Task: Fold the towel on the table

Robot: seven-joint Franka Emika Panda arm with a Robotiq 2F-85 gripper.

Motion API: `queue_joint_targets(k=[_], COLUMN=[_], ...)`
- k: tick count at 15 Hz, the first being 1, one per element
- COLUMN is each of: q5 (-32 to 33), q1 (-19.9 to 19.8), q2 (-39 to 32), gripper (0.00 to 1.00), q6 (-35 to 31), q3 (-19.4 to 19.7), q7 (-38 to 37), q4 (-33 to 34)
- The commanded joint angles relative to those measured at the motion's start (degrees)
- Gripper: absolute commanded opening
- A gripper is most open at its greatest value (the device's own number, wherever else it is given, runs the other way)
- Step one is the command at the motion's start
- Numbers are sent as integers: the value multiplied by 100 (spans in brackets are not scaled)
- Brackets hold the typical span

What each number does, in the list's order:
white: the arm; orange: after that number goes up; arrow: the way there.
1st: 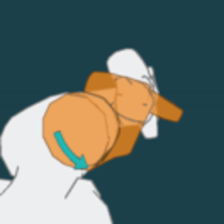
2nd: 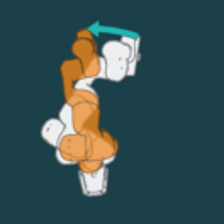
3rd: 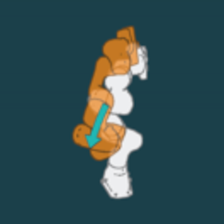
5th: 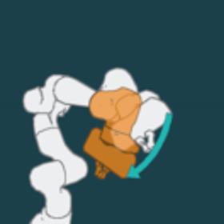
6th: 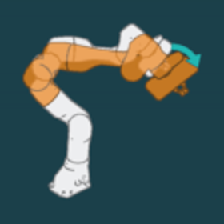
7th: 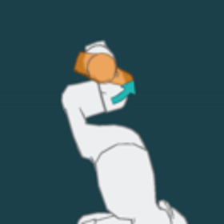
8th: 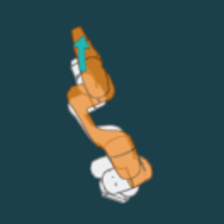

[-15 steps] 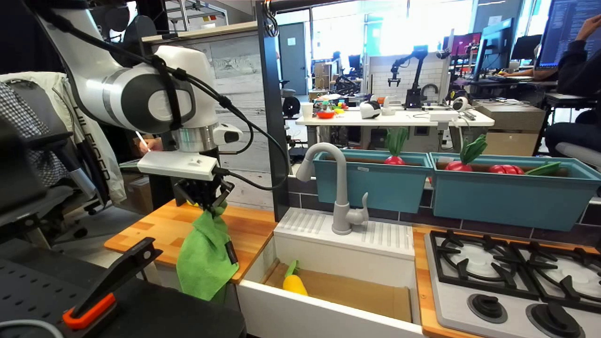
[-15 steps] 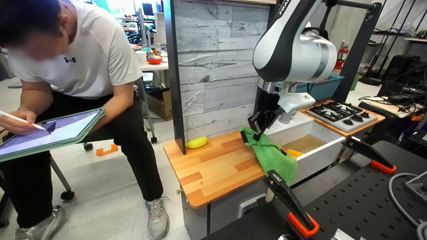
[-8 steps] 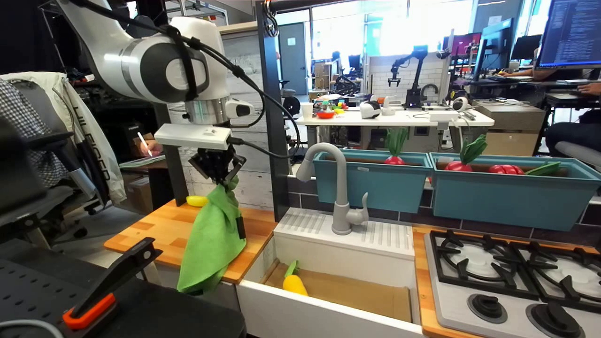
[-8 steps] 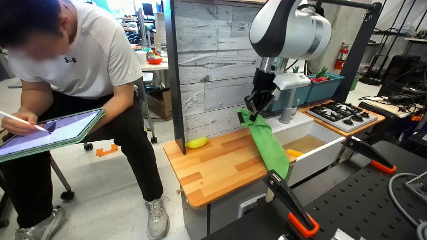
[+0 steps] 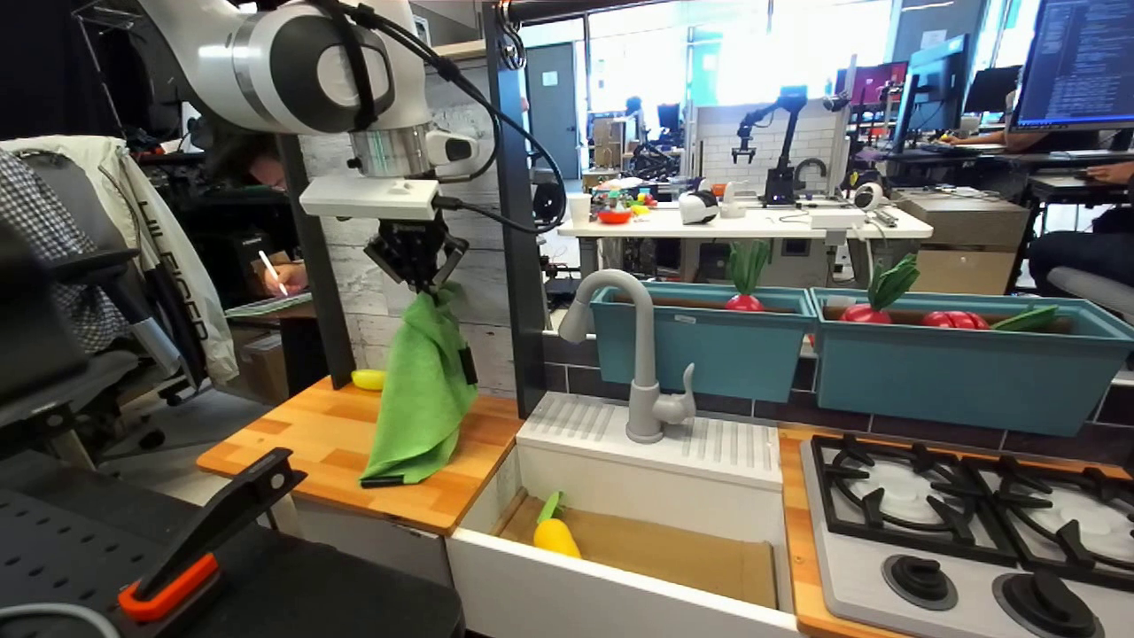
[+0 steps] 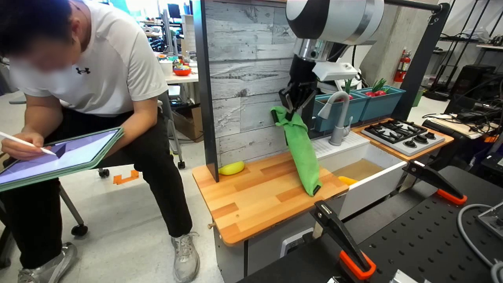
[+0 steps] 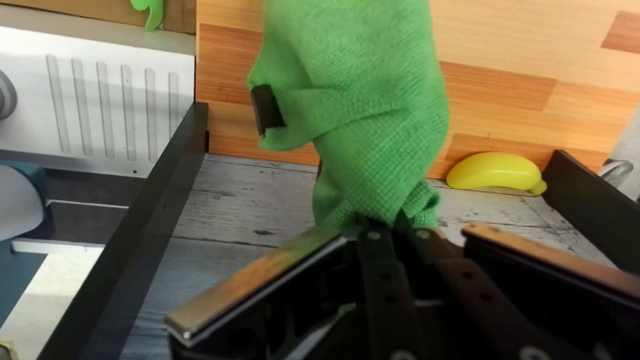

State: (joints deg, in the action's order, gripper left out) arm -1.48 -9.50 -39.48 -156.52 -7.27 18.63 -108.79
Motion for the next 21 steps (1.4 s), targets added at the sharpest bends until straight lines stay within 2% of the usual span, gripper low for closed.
queue_joint_targets(k=[1, 10, 21], q5=[80, 62, 20], q1=[80, -268, -572], q2=[86, -481, -1699], gripper=[1, 1, 1], q6=[-127, 134, 923], q3=[83, -63, 114], q7=[-65, 458, 418], q4=[-170, -604, 310])
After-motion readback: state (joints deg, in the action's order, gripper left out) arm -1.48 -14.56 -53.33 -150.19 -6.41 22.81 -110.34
